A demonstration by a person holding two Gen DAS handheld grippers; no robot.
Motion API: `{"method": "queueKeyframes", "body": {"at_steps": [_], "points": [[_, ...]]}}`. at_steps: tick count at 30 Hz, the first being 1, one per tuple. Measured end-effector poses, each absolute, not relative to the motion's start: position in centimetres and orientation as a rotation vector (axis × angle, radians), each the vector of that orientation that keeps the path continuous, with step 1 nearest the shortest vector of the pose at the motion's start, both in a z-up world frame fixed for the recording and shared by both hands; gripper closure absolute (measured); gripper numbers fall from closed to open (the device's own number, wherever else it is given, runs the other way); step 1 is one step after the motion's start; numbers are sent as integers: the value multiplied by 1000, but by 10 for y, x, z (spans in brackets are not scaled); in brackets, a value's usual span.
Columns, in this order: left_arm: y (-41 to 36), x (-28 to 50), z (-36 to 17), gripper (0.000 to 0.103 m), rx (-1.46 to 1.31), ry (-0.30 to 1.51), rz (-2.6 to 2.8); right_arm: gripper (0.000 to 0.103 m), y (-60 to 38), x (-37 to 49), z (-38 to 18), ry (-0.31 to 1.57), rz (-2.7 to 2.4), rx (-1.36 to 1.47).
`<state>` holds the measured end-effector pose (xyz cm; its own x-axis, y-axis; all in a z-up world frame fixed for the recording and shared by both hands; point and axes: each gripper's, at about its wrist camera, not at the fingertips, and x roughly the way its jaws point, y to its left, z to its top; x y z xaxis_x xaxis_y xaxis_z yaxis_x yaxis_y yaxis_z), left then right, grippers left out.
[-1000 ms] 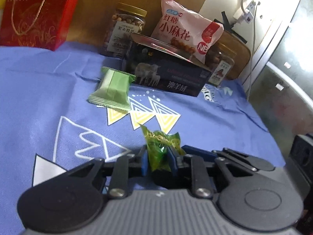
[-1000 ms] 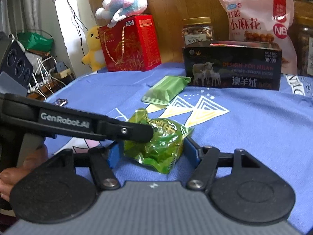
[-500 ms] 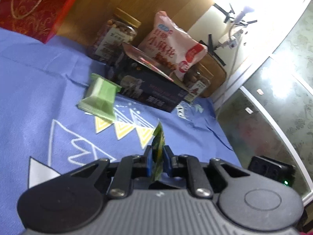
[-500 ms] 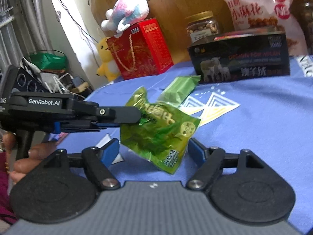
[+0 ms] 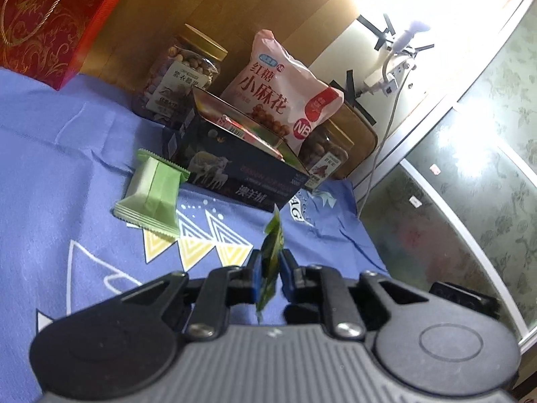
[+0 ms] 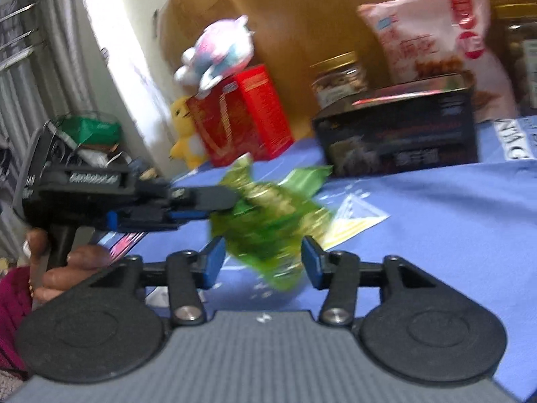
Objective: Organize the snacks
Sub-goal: 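Carry the green bag in the left gripper over the tin box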
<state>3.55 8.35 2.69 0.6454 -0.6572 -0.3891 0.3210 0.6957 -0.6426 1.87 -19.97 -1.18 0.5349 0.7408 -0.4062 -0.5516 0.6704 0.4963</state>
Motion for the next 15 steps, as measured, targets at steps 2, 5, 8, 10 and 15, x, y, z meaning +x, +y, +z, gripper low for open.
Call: {"method": "queueKeyframes", "body": {"at_steps": [2,5,8,10,15], "points": [[86,36,28,90,-587,652,-609,24,-209,28,-18,663,761,385],[88,36,31,90,-613,642,-641,25,-214,40,-32,744,813,495],[85,36,34,90,-604,635,-651,43,-207,39,-36,769,876,516],[84,38,36,90,-580,630,-626,85,-204,35,-31,749,904,486],[76,59,50,90,-518,631,-605,95,-210,39,-17,697,832,451]]}}
